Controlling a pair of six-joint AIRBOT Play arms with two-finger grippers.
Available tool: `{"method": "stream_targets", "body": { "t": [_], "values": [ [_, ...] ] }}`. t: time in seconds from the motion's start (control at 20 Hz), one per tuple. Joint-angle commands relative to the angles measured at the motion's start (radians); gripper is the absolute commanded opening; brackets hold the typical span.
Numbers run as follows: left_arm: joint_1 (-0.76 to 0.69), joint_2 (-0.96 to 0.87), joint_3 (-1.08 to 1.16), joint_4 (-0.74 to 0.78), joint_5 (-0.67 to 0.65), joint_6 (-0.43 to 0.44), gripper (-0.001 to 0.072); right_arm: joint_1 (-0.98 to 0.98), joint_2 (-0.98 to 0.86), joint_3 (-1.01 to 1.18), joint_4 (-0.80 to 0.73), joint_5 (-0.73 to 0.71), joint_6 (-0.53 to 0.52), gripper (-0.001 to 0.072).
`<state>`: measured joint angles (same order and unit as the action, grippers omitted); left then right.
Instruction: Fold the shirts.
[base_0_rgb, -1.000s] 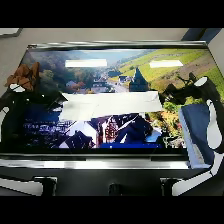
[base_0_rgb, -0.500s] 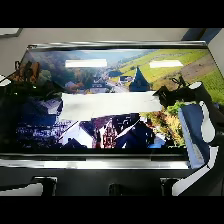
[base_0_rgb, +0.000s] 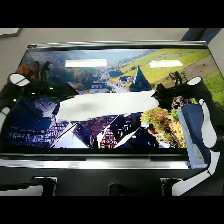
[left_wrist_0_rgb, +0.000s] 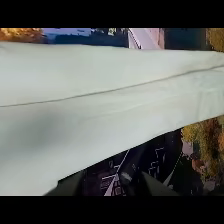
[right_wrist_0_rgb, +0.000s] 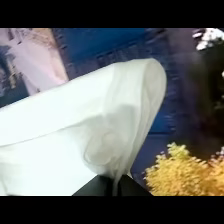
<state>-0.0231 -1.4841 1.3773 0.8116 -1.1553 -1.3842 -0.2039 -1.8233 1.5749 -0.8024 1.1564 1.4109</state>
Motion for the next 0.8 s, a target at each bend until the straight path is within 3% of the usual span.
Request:
{"method": "stream_targets", "body": {
  "t": [0.0,0.1,0.3,0.75],
  "values": [
    [-0.146,-0.083,0.000,-0.007,0.104,-0.004,0.0046,0.004,0.162,0.002,0.032,0.143,-0.034,0.0045],
    [-0.238,-0.144,0.000,-0.059,0.198,-0.004,0.0027,0.019,0.270,0.002,0.023,0.209,0.006,0.0045],
    [-0.332,-0.262,0.001,-0.325,0.320,-0.004,0.0027,0.082,0.458,0.000,-0.037,0.286,0.108,0.0045],
    [-0.538,-0.472,0.003,-0.834,0.289,0.101,0.0026,0.152,0.695,0.001,-0.090,0.263,0.195,0.0045]
  ]
}}
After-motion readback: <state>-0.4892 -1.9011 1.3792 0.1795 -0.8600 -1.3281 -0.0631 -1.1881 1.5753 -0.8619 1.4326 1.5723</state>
